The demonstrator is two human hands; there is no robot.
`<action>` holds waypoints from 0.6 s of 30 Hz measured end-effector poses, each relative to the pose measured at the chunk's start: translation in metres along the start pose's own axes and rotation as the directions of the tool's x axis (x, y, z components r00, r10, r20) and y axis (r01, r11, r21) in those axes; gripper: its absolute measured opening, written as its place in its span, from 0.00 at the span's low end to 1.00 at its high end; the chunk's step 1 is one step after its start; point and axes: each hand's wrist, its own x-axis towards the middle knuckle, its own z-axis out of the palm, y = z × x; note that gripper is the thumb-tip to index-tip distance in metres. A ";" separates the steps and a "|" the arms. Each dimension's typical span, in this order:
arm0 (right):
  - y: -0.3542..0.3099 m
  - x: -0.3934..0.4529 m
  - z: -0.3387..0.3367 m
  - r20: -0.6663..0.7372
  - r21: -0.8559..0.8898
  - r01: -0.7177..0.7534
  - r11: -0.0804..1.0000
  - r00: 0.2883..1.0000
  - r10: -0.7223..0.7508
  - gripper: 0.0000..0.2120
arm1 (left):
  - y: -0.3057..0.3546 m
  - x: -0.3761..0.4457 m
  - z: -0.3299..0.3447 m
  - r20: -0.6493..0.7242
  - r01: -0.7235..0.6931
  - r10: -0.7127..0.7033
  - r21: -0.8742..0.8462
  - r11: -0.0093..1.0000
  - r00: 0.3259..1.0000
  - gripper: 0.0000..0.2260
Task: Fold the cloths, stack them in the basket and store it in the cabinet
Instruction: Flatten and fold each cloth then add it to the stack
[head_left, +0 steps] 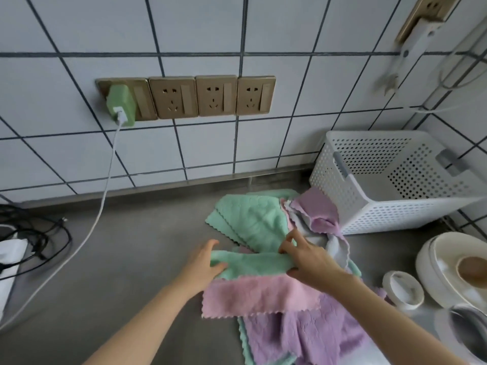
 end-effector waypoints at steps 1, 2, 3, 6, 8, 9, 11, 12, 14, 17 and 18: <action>-0.002 0.000 0.003 -0.001 0.060 -0.016 0.998 1.000 0.016 0.19 | -0.004 -0.003 0.006 -0.042 -0.061 0.063 0.063 0.996 0.997 0.27; -0.004 0.000 0.006 -0.006 0.112 -0.028 0.993 1.000 0.029 0.19 | -0.007 -0.006 0.012 -0.063 -0.135 0.143 0.116 0.984 0.988 0.29; -0.006 0.000 0.008 -0.019 0.158 -0.035 0.987 0.999 0.039 0.19 | -0.006 -0.008 0.017 -0.048 -0.210 0.220 0.164 0.964 0.974 0.31; -0.008 0.000 0.008 -0.122 0.297 0.007 0.955 0.992 0.031 0.14 | -0.004 -0.007 0.037 -0.020 -0.386 0.414 0.319 0.865 0.910 0.31; -0.013 -0.001 0.006 -0.224 0.306 0.084 0.948 0.974 -0.014 0.09 | -0.011 -0.003 0.048 -0.148 -0.422 0.465 0.253 0.871 0.873 0.21; -0.017 -0.001 0.003 -0.265 0.283 0.108 0.953 0.964 -0.030 0.07 | -0.012 -0.003 0.049 -0.205 -0.431 0.453 0.143 0.891 0.868 0.16; -0.029 -0.005 -0.006 -0.316 0.211 0.123 0.970 0.947 -0.052 0.08 | -0.014 -0.010 0.038 -0.251 -0.422 0.390 -0.087 0.903 0.886 0.09; -0.035 -0.007 -0.011 -0.337 0.153 0.131 0.979 0.939 -0.073 0.09 | -0.013 -0.016 0.029 -0.251 -0.405 0.355 -0.181 0.896 0.900 0.07; -0.047 -0.014 -0.024 -0.371 0.020 0.148 0.989 0.919 -0.130 0.12 | -0.011 -0.033 0.002 -0.263 -0.421 0.361 -0.226 0.879 0.895 0.04; -0.076 -0.026 -0.048 -0.341 0.074 0.087 0.993 0.938 -0.057 0.18 | -0.008 -0.070 -0.046 -0.220 -0.451 0.412 -0.169 0.877 0.884 0.09; -0.087 -0.029 -0.056 -0.314 0.139 0.070 0.988 0.949 -0.023 0.18 | -0.006 -0.084 -0.062 -0.175 -0.434 0.404 -0.192 0.880 0.898 0.10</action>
